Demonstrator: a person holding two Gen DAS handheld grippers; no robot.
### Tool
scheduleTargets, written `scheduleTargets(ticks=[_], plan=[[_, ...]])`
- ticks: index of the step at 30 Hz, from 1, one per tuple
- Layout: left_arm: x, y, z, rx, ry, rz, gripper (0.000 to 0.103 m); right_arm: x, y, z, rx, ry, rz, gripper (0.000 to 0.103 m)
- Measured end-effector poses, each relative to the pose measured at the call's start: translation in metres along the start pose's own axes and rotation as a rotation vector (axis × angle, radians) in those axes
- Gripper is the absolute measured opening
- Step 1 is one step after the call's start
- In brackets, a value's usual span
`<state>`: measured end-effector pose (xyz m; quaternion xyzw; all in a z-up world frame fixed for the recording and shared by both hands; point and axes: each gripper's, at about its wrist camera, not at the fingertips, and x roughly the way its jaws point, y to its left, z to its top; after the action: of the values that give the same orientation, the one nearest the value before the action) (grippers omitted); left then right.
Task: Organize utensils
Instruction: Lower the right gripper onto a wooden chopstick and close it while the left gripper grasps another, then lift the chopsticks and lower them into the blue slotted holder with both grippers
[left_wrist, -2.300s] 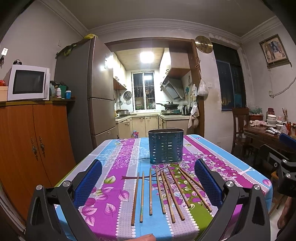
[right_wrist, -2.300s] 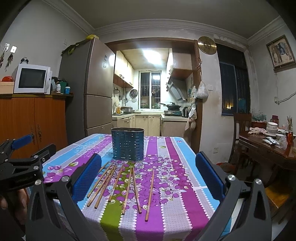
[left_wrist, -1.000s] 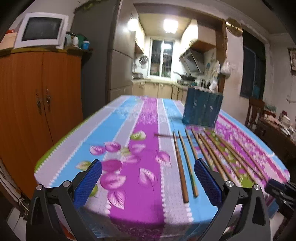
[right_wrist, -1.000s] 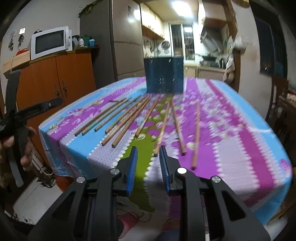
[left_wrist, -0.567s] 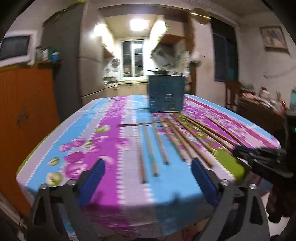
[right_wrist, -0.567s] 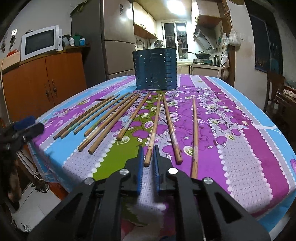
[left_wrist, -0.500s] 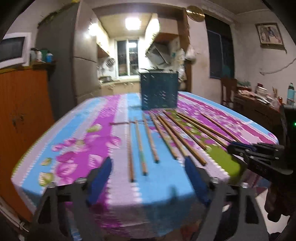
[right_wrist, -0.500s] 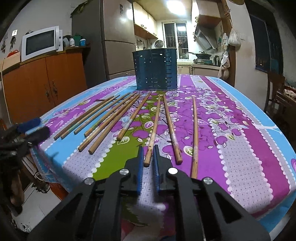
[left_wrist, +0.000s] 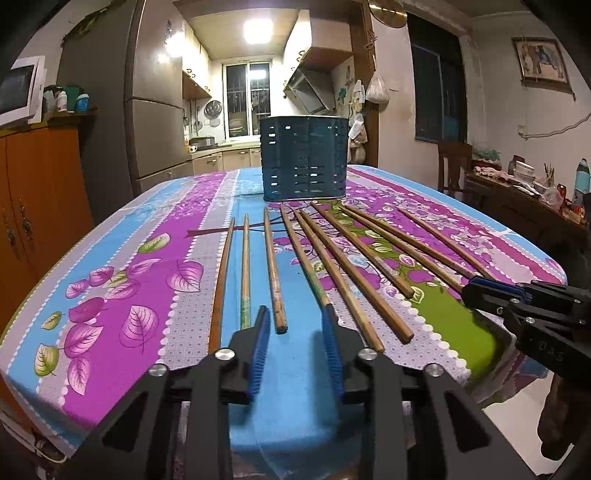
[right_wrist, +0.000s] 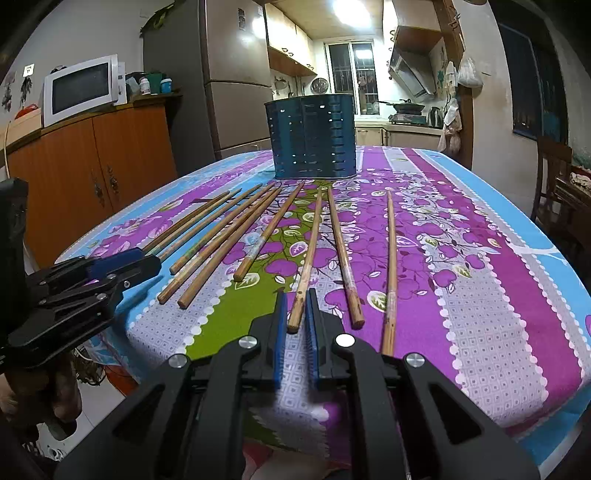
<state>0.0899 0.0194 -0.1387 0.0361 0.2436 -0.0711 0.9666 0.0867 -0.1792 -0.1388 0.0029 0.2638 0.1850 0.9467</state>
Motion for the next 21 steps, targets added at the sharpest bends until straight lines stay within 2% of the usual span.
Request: scheduleTargets(ticks=[9,17,18,19,21], plan=[[0.011,0.003,0.002,-0.025,0.01,0.011,0.026,0.003,-0.002,0.001,0.009,-0.006,0.01,0.009],[0.015,0.001,-0.005,-0.011,-0.064,0.042,0.026,0.006,0.002,-0.001,0.004,-0.037,-0.003,0.009],[0.014,0.0,-0.006,-0.013,-0.07,0.044,0.024,0.006,0.001,-0.002,0.005,-0.04,-0.004,0.009],[0.014,-0.001,-0.006,-0.019,-0.072,0.053,0.01,0.006,0.001,-0.002,0.012,-0.043,-0.006,0.008],[0.013,0.001,-0.006,-0.033,-0.07,0.058,0.008,0.005,-0.001,-0.003,0.024,-0.049,-0.008,0.006]])
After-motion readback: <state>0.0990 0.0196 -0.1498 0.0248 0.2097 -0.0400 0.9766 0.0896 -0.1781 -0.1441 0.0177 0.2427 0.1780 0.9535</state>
